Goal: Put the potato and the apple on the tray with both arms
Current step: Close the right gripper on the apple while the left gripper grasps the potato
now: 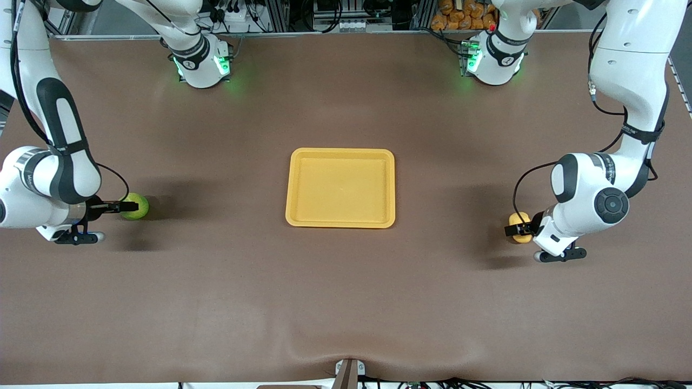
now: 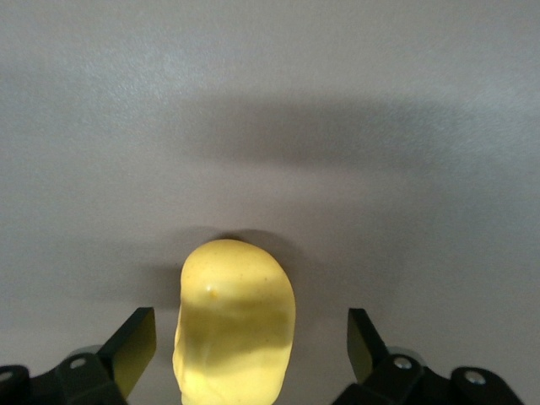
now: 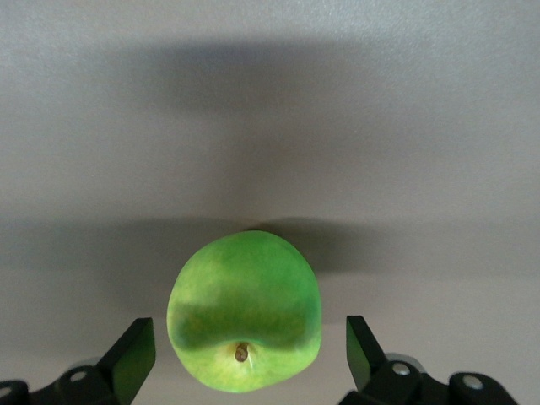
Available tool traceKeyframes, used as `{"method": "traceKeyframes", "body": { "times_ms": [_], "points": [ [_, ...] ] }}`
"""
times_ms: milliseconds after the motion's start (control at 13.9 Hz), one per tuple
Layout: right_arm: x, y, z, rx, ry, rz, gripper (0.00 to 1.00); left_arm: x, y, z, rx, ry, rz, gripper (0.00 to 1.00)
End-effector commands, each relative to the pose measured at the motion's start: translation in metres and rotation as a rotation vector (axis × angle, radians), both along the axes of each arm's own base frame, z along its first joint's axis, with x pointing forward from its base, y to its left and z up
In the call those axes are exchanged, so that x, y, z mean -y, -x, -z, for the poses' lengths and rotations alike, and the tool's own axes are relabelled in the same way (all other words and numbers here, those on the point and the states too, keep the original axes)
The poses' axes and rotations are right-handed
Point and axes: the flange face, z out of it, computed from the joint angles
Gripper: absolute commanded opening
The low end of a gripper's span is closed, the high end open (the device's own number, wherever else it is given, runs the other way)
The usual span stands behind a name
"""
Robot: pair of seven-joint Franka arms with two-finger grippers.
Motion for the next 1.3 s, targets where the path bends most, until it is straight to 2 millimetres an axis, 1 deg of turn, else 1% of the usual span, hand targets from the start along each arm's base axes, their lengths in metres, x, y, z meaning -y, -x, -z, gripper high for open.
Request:
{"method": "traceKeyframes", "body": {
  "times_ms": [0, 144, 361, 433, 505, 577, 649, 721, 793, 865, 938, 1010, 1154, 1226],
  "points": [
    [0.002, 0.004, 0.001, 0.014, -0.015, 0.022, 1.00, 0.000, 0.002, 0.007, 0.000, -0.008, 0.003, 1.00],
    [0.001, 0.005, 0.004, 0.014, -0.025, 0.030, 1.00, -0.001, 0.004, 0.009, -0.004, -0.008, 0.002, 0.99],
    [-0.005, 0.014, 0.022, 0.034, -0.023, 0.036, 1.00, -0.001, 0.005, 0.008, -0.004, -0.008, 0.004, 0.84],
    [-0.009, 0.014, 0.023, 0.039, -0.022, 0.030, 1.00, -0.001, 0.005, 0.007, -0.004, -0.009, 0.004, 0.79],
    [-0.008, 0.014, 0.023, 0.037, -0.022, 0.032, 1.00, -0.001, 0.005, 0.008, -0.006, -0.009, 0.004, 0.69],
    [-0.006, 0.015, 0.023, 0.039, -0.023, 0.030, 0.89, -0.001, 0.005, 0.007, -0.008, -0.009, 0.003, 0.58],
    [-0.005, 0.015, 0.023, 0.040, -0.029, 0.013, 0.67, -0.001, 0.006, 0.007, -0.009, -0.009, 0.003, 0.46],
    [-0.003, 0.015, 0.023, 0.044, -0.037, -0.010, 0.49, -0.001, 0.006, 0.005, -0.011, -0.010, 0.001, 0.32],
    [-0.001, 0.014, 0.021, 0.044, -0.040, -0.016, 0.39, -0.001, 0.006, 0.004, -0.012, -0.010, 0.000, 0.17],
    [-0.005, 0.014, 0.021, 0.042, -0.040, -0.021, 0.27, 0.000, 0.006, -0.001, -0.018, -0.012, 0.001, 0.04],
    [-0.005, 0.013, 0.020, 0.042, -0.041, -0.021, 0.21, 0.000, 0.006, -0.006, -0.026, -0.014, 0.003, 0.00],
    [-0.007, 0.010, 0.017, 0.036, -0.045, -0.026, 0.16, 0.003, 0.007, -0.013, -0.034, -0.016, 0.007, 0.00],
    [-0.014, 0.002, 0.005, 0.016, -0.054, -0.040, 0.16, 0.006, 0.008, -0.029, -0.056, -0.019, 0.013, 0.00],
    [-0.017, -0.002, -0.002, 0.013, -0.057, -0.048, 0.16, 0.013, 0.010, -0.039, -0.065, -0.023, 0.013, 0.00]
  ]
}}
